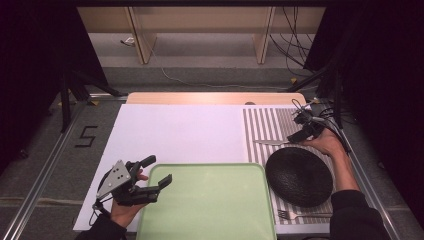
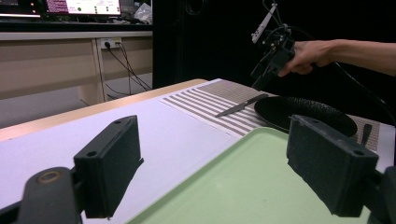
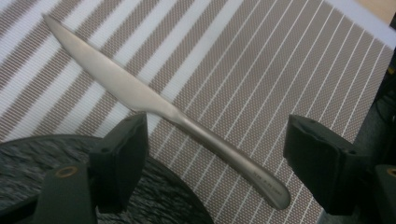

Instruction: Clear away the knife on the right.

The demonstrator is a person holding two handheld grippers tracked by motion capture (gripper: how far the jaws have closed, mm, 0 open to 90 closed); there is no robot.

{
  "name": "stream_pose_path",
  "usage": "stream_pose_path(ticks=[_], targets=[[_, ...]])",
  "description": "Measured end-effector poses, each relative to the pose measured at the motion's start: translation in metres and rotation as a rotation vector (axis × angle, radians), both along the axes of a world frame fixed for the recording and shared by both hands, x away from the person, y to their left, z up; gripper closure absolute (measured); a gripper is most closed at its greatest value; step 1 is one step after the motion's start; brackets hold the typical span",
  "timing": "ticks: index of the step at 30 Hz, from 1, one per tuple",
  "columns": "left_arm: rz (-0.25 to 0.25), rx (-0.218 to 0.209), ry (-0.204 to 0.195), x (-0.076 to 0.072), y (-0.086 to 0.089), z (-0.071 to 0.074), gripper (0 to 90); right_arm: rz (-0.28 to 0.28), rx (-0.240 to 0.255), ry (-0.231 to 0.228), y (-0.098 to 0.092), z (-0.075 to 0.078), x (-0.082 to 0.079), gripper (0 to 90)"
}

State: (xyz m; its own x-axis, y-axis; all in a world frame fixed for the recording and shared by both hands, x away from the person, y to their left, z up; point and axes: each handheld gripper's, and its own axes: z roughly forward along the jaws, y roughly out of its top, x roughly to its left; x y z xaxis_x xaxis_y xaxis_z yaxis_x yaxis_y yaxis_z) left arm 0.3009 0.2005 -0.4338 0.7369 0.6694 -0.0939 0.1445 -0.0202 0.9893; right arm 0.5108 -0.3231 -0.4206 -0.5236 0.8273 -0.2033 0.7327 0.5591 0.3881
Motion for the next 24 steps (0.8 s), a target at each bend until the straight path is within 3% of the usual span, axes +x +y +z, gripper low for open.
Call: stream_pose_path(ticks=[3,6,9,18,22,24], targets=[[0.000,0.001,0.004,0.000,0.000,0.000,17.6,-0.004,-0.060,0.036,0.004,-0.004,0.006,23.5],[0.001,-0.002,0.000,0.000,0.000,0.000,17.6,-0.015,-0.041,0.063,0.007,-0.005,0.013,25.5],[-0.001,-0.003,0.001,0.000,0.001,0.000,17.6,0.003,-0.091,0.091,0.005,-0.010,0.019,25.6],[0.003,-0.002,-0.004,0.000,0.000,0.001,17.8,0.001,-0.120,0.143,-0.003,-0.014,0.024,28.9],[0.003,-0.005,-0.001,0.000,0.000,0.001,17.9,-0.028,-0.100,0.158,-0.002,-0.017,0.025,29.2],[0.003,-0.002,-0.003,0.000,0.000,0.001,17.9,-0.014,-0.109,0.173,-0.002,-0.019,0.026,30.1]])
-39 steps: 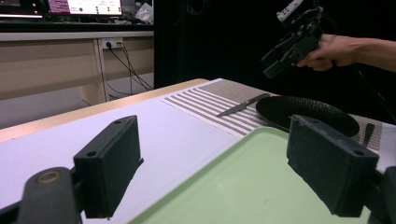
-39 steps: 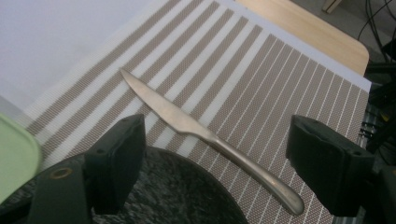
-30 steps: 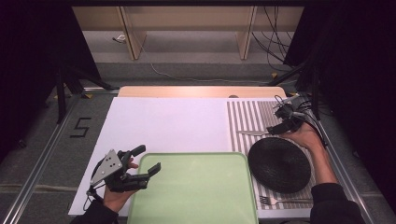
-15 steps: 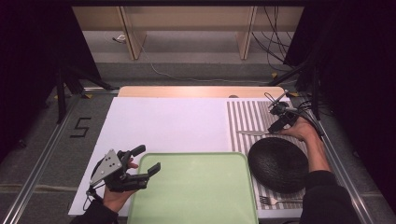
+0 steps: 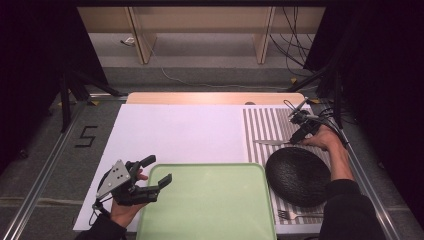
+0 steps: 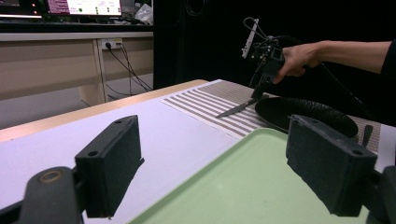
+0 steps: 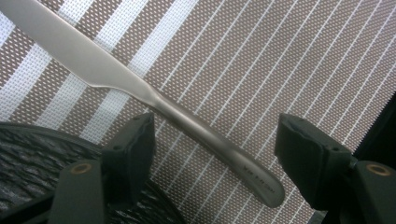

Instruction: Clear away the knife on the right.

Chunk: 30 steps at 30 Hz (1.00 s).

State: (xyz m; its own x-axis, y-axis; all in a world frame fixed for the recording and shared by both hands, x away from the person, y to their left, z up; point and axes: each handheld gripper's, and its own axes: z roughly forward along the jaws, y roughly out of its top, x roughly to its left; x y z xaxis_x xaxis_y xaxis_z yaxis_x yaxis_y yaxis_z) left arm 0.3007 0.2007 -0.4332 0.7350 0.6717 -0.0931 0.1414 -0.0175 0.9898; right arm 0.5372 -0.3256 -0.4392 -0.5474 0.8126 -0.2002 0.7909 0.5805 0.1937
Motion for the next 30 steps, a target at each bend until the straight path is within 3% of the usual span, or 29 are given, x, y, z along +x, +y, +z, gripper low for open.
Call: stream_pose_path(ticks=[14,30], targets=[[0.000,0.002,-0.001,0.000,0.000,0.000,18.3,0.013,-0.045,0.027,0.001,-0.011,0.004,37.1],[-0.007,-0.001,-0.006,0.000,-0.001,0.000,18.5,0.034,-0.036,0.069,0.009,-0.015,0.005,48.4]])
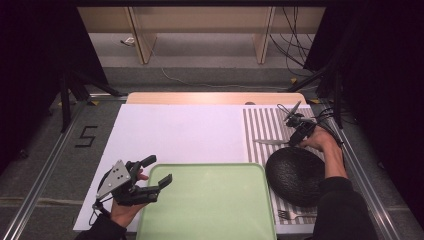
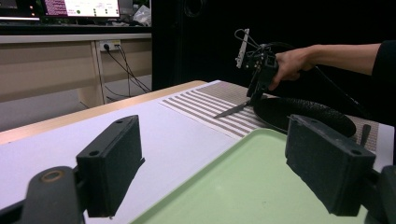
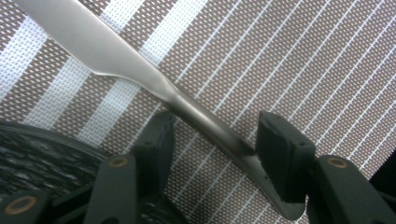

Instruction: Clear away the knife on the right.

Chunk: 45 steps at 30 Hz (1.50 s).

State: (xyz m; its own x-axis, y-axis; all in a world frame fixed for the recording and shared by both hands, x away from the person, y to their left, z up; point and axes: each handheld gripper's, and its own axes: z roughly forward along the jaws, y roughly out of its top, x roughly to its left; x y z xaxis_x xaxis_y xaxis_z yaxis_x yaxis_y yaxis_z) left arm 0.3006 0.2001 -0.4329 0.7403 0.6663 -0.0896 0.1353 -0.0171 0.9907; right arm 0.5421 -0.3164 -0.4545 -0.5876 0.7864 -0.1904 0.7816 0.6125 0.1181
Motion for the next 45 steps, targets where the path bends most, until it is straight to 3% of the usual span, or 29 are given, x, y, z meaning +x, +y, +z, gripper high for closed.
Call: stream_pose_path(ticks=[16,24,28,31,41,45], targets=[[-0.007,-0.002,-0.007,-0.001,0.001,0.000,19.3,0.020,0.018,-0.008,-0.003,-0.001,0.000,48.6],[-0.003,-0.003,-0.008,-0.001,0.001,0.001,19.3,0.028,0.026,0.011,0.001,0.000,-0.002,59.8],[-0.003,-0.001,-0.008,-0.001,0.001,0.001,19.4,0.044,0.007,0.024,0.005,0.000,-0.002,65.6],[-0.002,-0.001,-0.008,-0.001,0.001,0.001,19.4,0.084,-0.008,0.039,0.008,0.000,-0.002,70.3],[-0.003,-0.003,-0.011,-0.001,0.001,0.001,19.4,0.128,-0.044,0.063,0.015,0.000,-0.002,78.9],[-0.002,0.002,-0.010,-0.001,0.001,0.001,19.4,0.118,-0.047,0.065,0.016,0.000,-0.003,79.3]])
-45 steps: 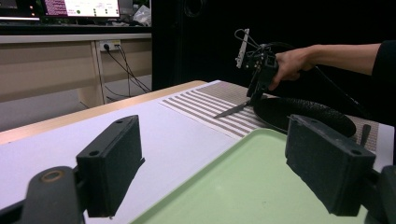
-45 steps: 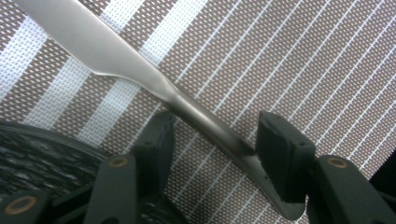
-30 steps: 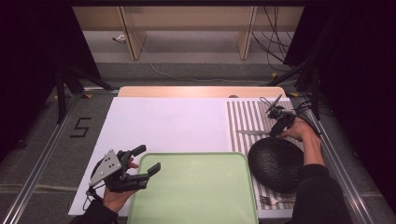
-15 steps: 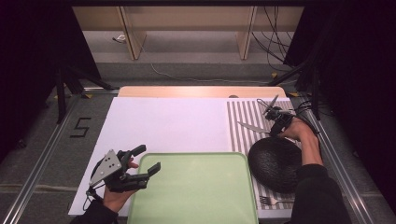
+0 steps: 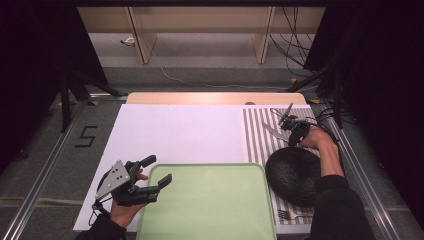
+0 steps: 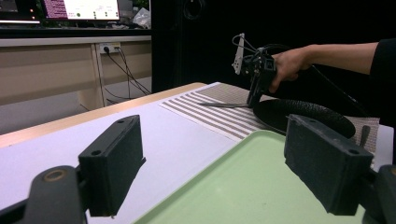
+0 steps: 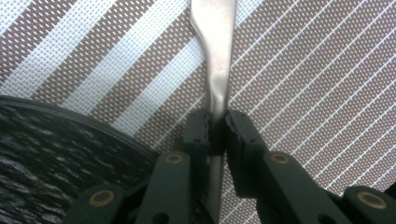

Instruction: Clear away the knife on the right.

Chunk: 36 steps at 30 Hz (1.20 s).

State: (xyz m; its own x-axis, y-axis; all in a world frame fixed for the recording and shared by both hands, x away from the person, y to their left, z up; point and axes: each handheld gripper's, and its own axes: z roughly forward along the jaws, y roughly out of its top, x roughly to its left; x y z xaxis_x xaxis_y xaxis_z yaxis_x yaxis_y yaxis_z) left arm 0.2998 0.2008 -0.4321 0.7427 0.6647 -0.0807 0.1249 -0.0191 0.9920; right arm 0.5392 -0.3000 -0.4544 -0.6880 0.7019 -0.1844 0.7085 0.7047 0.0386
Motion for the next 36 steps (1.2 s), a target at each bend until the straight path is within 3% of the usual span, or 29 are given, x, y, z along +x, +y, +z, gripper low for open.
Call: stream_pose_path(ticks=[3,5,8,10,13,15,17,18,20,22,25,27,31,36], targets=[[0.002,-0.004,0.001,0.000,0.000,0.000,19.5,0.033,-0.017,-0.023,0.002,-0.001,-0.002,79.8],[0.003,-0.003,0.001,0.000,0.000,0.000,19.5,0.032,-0.027,-0.022,0.004,-0.001,-0.004,80.0],[0.003,-0.006,0.003,0.000,0.000,0.000,19.5,0.077,-0.039,-0.024,0.002,0.000,-0.004,80.1],[0.003,-0.005,0.004,0.001,0.000,0.000,19.5,0.069,-0.034,-0.028,0.003,0.000,-0.006,80.3],[0.005,-0.006,0.005,0.001,0.000,0.000,19.5,0.115,-0.024,-0.085,-0.001,0.005,-0.006,80.4],[0.006,-0.007,0.005,0.001,0.000,0.000,19.5,0.102,-0.029,-0.092,-0.001,0.008,-0.007,80.4],[0.006,-0.011,0.004,0.001,0.000,0.000,19.6,0.077,-0.014,-0.144,-0.003,0.015,-0.009,80.4],[0.007,-0.010,0.005,0.001,0.000,0.000,19.6,0.077,-0.014,-0.144,-0.003,0.015,-0.009,80.4],[0.009,-0.009,0.008,0.001,0.000,0.000,19.6,0.081,-0.012,-0.184,-0.007,0.021,-0.011,80.4],[0.009,-0.010,0.008,0.001,0.000,0.000,19.6,0.121,-0.020,-0.212,-0.014,0.028,-0.010,80.4],[0.009,-0.008,0.007,0.001,0.000,0.000,19.7,0.073,0.019,-0.231,-0.015,0.035,-0.015,80.4],[0.010,-0.008,0.008,0.001,0.000,0.000,19.7,0.091,0.036,-0.260,-0.018,0.039,-0.017,80.4],[0.011,-0.006,0.008,0.001,0.000,0.000,19.7,0.068,0.093,-0.288,-0.019,0.051,-0.024,80.4],[0.013,-0.007,0.007,0.001,0.000,0.000,19.7,0.060,0.206,-0.335,-0.016,0.065,-0.035,80.4]])
